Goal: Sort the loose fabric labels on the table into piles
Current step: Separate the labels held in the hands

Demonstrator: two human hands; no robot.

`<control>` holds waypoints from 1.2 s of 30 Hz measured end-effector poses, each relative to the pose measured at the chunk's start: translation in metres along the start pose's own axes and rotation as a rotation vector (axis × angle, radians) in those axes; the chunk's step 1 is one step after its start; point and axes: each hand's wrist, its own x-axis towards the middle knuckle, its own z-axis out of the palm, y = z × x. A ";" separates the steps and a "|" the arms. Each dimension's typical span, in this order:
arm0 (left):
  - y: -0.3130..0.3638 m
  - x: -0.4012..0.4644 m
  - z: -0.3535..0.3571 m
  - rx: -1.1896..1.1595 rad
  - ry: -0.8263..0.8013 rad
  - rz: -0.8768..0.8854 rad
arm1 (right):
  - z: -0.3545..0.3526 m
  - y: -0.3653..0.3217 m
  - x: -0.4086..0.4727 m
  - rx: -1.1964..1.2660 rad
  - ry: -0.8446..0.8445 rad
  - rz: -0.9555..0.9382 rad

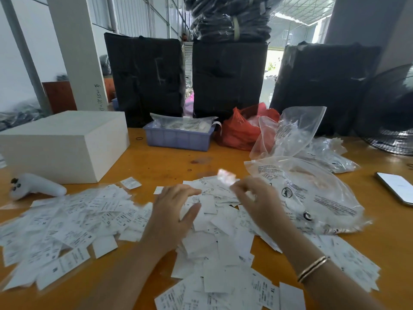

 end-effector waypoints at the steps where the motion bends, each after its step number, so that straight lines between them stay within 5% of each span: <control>1: 0.002 -0.001 0.000 -0.091 -0.052 -0.008 | 0.011 -0.008 -0.003 0.076 -0.078 0.009; 6: 0.006 -0.003 0.004 -0.187 -0.089 -0.030 | 0.040 -0.020 -0.013 0.266 -0.225 0.057; 12: -0.002 0.001 0.007 -0.213 0.046 -0.057 | 0.043 -0.020 -0.012 0.439 -0.146 0.186; 15: -0.004 0.002 0.006 -0.361 0.149 -0.261 | 0.045 -0.021 -0.014 0.179 -0.174 0.130; 19: -0.008 0.004 0.002 -0.481 0.227 -0.401 | 0.054 -0.017 -0.021 -0.285 -0.424 -0.141; 26: -0.009 0.004 0.001 -0.596 0.249 -0.461 | 0.056 -0.014 -0.026 -0.305 -0.275 -0.211; 29: -0.005 0.004 0.000 -0.623 0.227 -0.441 | 0.055 -0.015 -0.024 -0.058 -0.221 -0.094; 32: -0.003 0.004 0.000 -0.651 0.184 -0.437 | 0.045 -0.017 -0.019 0.371 -0.012 0.213; 36: 0.000 0.005 0.001 -0.679 0.132 -0.435 | 0.033 -0.011 -0.016 0.822 0.069 0.500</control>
